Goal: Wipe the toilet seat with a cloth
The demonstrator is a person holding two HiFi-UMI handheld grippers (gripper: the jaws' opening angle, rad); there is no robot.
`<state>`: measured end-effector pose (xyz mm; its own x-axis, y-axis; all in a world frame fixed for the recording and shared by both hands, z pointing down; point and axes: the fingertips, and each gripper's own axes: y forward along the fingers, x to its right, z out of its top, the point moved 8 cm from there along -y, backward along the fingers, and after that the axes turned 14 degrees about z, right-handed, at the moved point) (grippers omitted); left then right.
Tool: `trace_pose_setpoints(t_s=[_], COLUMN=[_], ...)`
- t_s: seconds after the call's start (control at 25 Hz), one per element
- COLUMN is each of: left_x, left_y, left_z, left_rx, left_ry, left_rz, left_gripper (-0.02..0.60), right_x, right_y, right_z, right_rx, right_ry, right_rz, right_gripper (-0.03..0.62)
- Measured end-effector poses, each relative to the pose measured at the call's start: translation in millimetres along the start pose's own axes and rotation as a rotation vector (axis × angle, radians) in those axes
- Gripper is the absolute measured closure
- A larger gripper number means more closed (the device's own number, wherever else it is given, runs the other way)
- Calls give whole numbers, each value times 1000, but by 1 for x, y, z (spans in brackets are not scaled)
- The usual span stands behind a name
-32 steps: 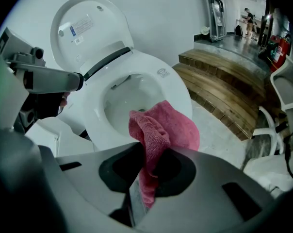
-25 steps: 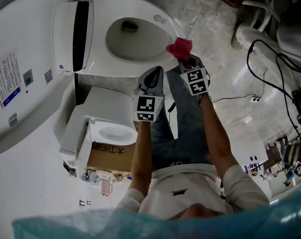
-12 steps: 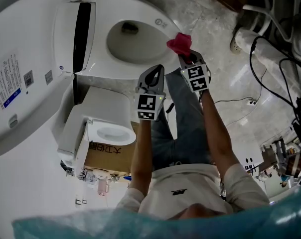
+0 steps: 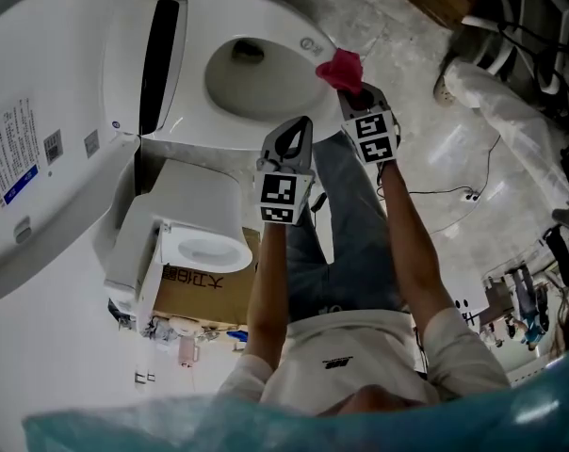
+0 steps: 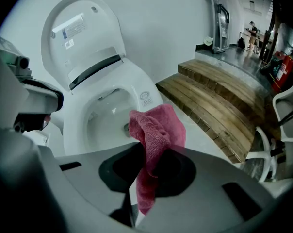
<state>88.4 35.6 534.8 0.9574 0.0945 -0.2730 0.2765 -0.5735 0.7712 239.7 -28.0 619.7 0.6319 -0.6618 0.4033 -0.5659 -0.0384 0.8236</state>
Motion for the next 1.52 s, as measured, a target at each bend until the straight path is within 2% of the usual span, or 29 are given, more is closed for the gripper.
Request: trace_pose_setpoints(t_s=[1.0, 1.52], left_x=[-33, -62], left_y=[-4, -10], left_z=[30, 38], left_rx=[59, 85], left_ry=[-54, -106], left_rz=[27, 71], left_gripper=[572, 572], right_x=[4, -4], right_y=[27, 47], right_z=[66, 106], right_rx=[7, 3], right_ry=[-99, -162], right_rz=[-20, -19], right_gripper=[545, 543])
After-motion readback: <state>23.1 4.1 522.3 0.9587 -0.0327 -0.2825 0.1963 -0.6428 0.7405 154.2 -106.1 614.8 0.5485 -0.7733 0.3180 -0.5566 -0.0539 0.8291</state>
